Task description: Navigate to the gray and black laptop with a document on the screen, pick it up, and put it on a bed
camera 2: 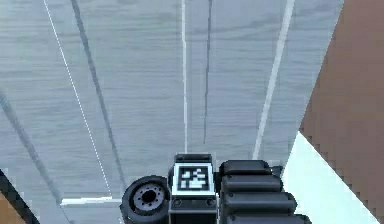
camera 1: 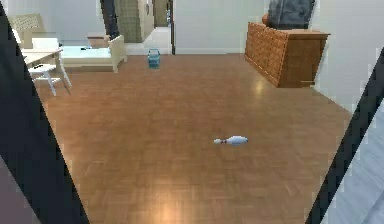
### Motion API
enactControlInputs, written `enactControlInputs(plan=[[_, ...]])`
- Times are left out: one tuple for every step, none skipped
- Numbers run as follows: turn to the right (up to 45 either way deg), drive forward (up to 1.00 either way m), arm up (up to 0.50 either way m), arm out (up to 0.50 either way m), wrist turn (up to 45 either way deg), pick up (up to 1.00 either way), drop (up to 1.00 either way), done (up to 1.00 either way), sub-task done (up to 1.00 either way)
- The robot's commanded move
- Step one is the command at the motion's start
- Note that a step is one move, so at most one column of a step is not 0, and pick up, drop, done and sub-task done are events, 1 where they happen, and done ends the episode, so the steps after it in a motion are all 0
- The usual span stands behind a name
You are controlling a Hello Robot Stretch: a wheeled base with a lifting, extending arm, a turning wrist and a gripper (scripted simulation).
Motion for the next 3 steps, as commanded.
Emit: enactControlInputs(plan=[[0.0, 0.30, 0.00, 0.00, 0.0, 0.00, 0.00, 0.00, 0.00], [-24.0, 0.00, 0.00, 0.00, 0.0, 0.00, 0.00, 0.00, 0.00], [0.0, 0.65, 0.00, 0.00, 0.0, 0.00, 0.00, 0.00, 0.00]])
